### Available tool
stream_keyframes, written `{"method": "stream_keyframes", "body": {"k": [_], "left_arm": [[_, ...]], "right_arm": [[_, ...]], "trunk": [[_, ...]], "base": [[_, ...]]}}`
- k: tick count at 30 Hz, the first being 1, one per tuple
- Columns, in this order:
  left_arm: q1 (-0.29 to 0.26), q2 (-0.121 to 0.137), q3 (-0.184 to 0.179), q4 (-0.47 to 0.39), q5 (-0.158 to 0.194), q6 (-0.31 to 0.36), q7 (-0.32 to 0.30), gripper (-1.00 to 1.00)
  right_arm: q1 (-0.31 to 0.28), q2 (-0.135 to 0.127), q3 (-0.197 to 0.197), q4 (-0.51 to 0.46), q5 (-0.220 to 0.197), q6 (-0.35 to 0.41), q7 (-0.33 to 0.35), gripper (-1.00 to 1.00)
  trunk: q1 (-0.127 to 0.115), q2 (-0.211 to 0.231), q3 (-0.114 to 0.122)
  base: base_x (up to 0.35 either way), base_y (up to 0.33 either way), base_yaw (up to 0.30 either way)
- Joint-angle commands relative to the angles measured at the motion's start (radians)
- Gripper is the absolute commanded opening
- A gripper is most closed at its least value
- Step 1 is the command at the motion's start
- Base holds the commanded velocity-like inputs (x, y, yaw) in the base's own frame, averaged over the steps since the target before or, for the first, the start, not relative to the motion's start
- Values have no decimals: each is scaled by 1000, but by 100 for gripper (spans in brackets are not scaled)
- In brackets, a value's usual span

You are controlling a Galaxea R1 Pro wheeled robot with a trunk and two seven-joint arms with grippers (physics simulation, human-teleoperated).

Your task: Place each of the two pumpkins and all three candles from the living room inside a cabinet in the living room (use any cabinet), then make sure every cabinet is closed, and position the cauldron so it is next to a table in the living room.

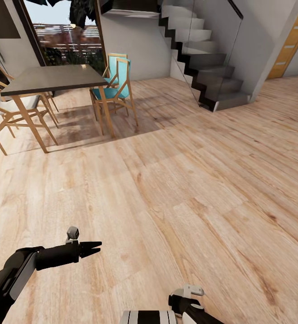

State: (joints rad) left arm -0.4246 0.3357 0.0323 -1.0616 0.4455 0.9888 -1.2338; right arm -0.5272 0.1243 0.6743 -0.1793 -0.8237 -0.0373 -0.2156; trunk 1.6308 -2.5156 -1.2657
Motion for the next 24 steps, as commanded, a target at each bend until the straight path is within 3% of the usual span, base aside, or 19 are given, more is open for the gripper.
{"method": "stream_keyframes", "body": {"k": [1,24], "left_arm": [[0,0,0,0,2,7,-1,100],[0,0,0,0,2,7,-1,100]], "right_arm": [[0,0,8,0,-11,-3,-5,100],[-2,1,8,0,-11,1,-18,100]], "trunk": [[0,0,-1],[0,0,-1]], "base": [[0,0,0],[0,0,0]]}}
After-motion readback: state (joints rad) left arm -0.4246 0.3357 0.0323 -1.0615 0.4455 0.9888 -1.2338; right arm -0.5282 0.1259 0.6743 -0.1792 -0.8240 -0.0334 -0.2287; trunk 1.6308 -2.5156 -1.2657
